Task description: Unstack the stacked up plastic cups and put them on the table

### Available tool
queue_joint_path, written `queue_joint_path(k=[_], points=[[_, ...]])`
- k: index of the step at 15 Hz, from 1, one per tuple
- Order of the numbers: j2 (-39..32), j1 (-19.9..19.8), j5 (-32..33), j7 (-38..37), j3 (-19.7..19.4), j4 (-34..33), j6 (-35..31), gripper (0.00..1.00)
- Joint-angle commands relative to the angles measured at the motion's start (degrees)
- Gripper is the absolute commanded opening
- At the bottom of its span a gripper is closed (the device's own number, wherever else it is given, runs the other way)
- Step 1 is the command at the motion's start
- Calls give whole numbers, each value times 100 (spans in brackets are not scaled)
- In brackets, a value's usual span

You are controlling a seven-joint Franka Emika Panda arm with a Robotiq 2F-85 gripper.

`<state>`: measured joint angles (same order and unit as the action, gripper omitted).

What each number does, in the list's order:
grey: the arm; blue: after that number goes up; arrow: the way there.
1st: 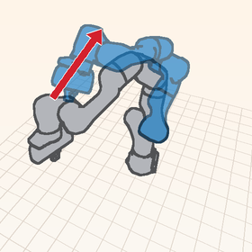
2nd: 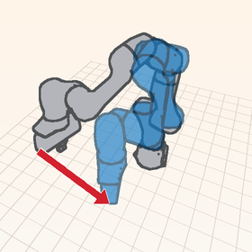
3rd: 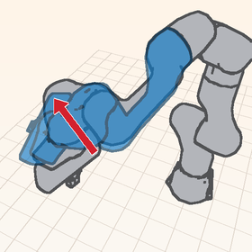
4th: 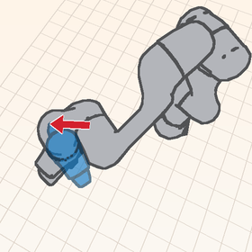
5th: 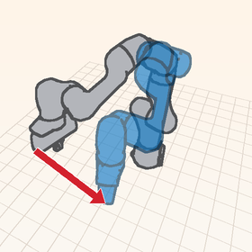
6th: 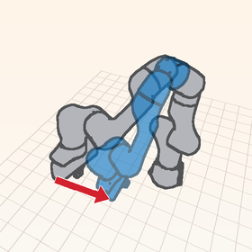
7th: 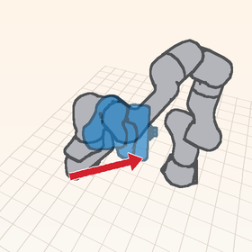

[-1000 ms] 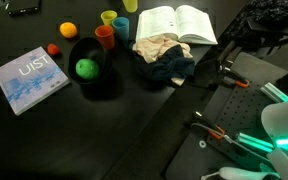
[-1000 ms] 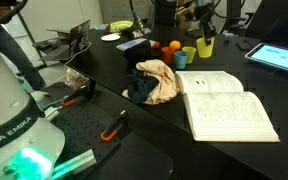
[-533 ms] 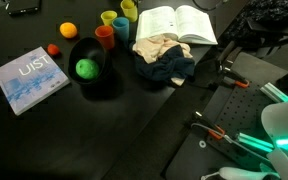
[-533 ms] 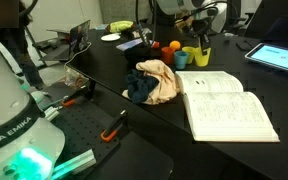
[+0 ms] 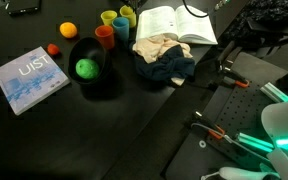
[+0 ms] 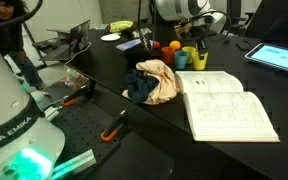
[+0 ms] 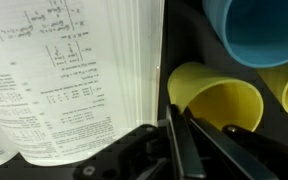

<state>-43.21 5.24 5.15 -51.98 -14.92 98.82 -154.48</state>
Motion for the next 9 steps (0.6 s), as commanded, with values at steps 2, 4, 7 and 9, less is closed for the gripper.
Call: queue_joint_path(k=[2,4,7,9], points=[[-39,61,-182,23,-23,-223,216,36],[83,120,-123,16,-72,-261,451,50],[337,231,12,-2,-131,-379,966,74],[589,297,138,42,-105,-457,1359,88]])
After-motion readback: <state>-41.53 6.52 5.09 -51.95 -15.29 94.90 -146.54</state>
